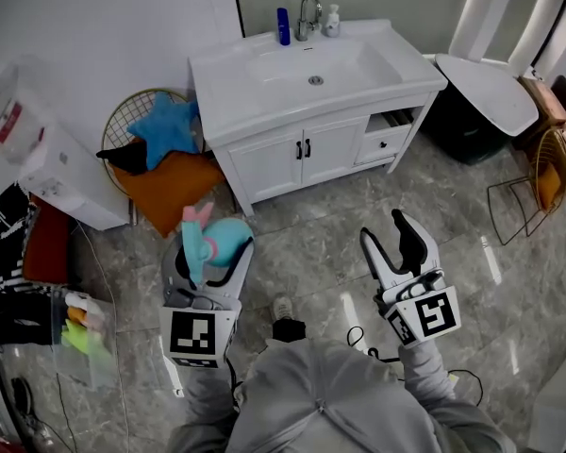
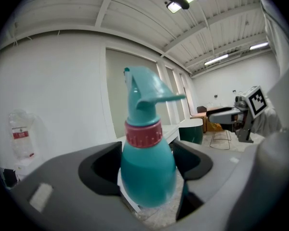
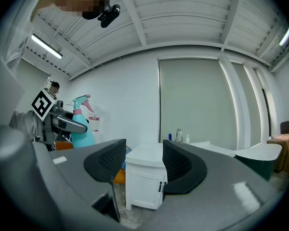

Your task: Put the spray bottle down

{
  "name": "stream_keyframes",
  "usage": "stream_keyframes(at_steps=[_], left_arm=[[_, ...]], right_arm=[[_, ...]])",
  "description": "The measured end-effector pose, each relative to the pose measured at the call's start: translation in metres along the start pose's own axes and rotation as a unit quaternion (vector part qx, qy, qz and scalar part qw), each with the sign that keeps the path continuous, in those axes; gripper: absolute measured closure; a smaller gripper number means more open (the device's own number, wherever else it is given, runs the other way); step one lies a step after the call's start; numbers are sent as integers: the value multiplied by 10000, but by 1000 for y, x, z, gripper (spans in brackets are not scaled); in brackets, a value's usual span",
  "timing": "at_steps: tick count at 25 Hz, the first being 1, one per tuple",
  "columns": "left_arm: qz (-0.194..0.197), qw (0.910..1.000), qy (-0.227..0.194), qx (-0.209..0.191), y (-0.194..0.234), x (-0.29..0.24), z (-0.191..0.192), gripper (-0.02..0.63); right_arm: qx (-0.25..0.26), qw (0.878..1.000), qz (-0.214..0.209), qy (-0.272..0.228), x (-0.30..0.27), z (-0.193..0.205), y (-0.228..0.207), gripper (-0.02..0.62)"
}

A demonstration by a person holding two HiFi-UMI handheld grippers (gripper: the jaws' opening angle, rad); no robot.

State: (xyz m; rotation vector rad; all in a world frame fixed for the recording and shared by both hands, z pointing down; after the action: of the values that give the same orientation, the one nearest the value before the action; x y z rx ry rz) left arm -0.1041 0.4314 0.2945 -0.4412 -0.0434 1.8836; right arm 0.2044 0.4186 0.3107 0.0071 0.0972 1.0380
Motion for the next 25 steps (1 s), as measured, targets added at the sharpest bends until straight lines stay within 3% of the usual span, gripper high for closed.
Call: stream_keyframes(at_steps=[14, 25], left_arm=[[229, 9994, -214, -173, 107, -72, -7, 224], [367, 9990, -190, -139, 151, -110, -4, 224]], right_arm=[[24, 9994, 281, -200, -113, -25, 20, 357], [118, 9989, 433, -149, -165, -35, 20, 357]])
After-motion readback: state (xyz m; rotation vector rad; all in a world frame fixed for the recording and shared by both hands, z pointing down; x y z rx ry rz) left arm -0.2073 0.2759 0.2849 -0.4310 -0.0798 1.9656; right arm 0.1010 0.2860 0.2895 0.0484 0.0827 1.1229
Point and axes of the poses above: the fingertips, and each gripper's own axes: x backward along the fingers, y to its left, z out of its underside, the point moved 9 cm from there along x, backward along the fingers, and after that the axes turned 8 degrees about y, right-handed, at the moved point
